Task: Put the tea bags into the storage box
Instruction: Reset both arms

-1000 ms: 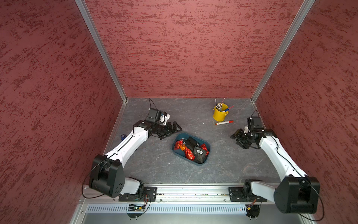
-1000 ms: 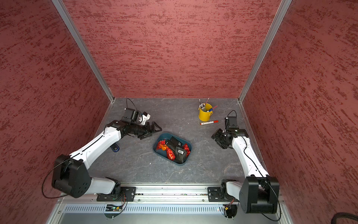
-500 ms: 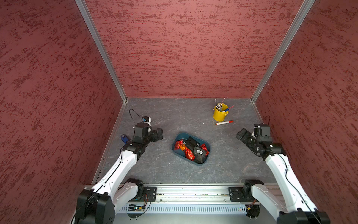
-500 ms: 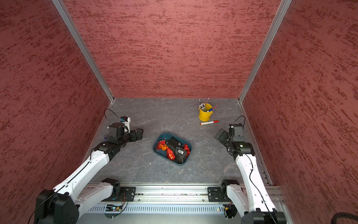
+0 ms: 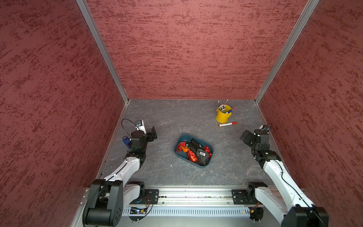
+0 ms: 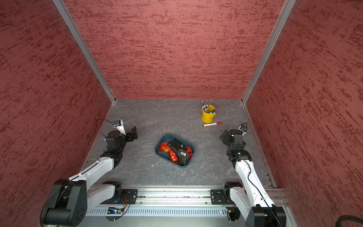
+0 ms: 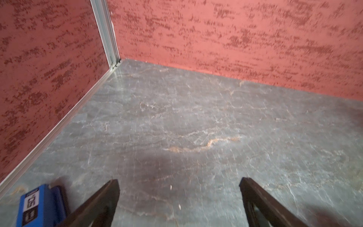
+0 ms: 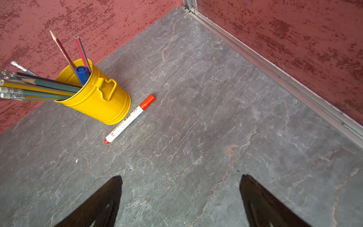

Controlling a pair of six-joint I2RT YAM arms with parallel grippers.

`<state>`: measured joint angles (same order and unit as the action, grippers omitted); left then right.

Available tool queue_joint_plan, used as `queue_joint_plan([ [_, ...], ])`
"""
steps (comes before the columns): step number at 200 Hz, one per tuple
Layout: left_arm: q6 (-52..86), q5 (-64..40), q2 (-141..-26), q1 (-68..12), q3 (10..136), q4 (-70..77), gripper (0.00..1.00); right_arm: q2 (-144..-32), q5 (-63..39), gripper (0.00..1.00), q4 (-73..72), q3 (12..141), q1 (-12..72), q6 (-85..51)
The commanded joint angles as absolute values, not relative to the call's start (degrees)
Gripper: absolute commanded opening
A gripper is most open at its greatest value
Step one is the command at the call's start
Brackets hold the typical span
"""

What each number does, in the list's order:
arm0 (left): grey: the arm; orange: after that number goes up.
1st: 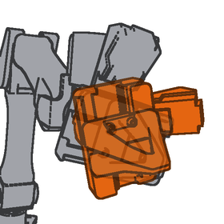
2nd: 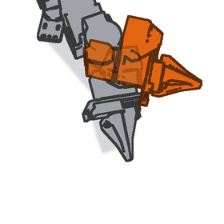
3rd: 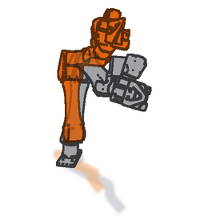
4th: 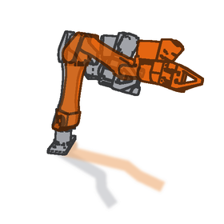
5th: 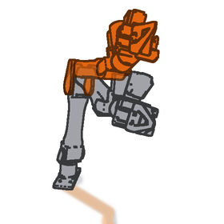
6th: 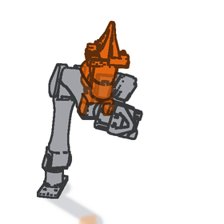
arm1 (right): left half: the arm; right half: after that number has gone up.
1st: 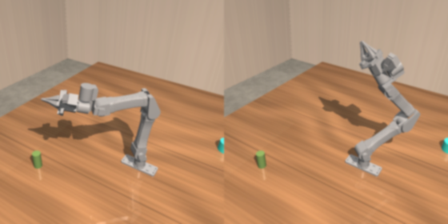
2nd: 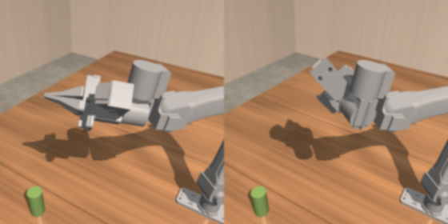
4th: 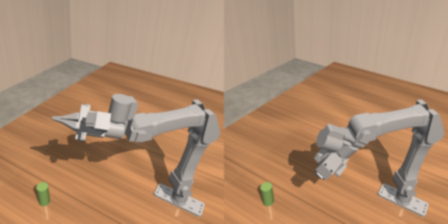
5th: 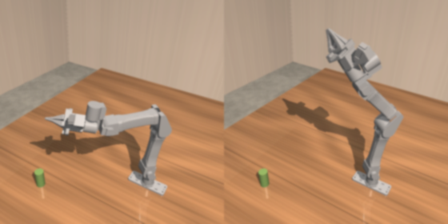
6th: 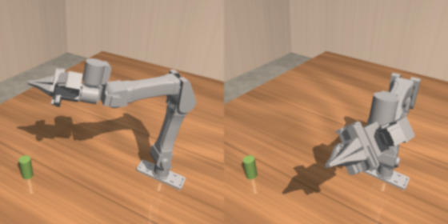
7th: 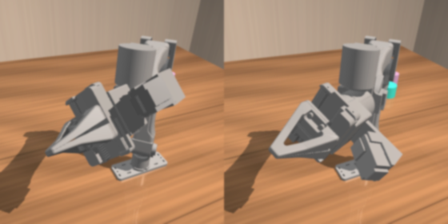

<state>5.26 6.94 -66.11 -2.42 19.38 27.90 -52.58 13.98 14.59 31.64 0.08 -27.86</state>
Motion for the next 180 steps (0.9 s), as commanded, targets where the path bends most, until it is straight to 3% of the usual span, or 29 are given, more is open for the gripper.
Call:
queue_joint_plan([
  [1,4.4,3.9,-70.2,-1.3,18.1,39.6,1.0,-52.2,19.0,0.98,7.1,30.2,0.6,-25.8],
  [39,0.1,7.4,-76.8,-0.6,16.6,51.1,1.0,-52.4,20.8,0.98,-1.0,27.1,0.8,-21.4],
  [65,-1.8,3.8,-90.3,-0.1,16.3,66.1,1.0,-54.1,22.5,0.98,-11.5,23.9,1.1,-16.6],
  [76,-2.6,2.6,-86.9,-1.1,18.4,55.9,1.0,-55.8,23.3,0.98,-15.6,22.9,1.2,-14.9],
  [114,-2.2,5.5,-87.9,-1.6,18.4,57.7,1.0,-66.1,25.4,0.98,-33.4,19.6,2.1,-11.7],
  [138,-2.9,6.0,-88.7,-2.1,18.3,59.4,1.0,-78.4,30.9,0.98,-50.8,19.0,5.1,-4.8],
  [159,-2.3,5.3,-88.7,-1.4,19.4,57.1,1.0,-83.1,35.0,0.98,-48.5,22.6,8.3,-2.7],
  [180,-2.3,5.3,-88.5,-1.3,19.4,57.0,1.0,-85.3,33.4,0.98,-58.6,19.1,11.4,3.0],
])
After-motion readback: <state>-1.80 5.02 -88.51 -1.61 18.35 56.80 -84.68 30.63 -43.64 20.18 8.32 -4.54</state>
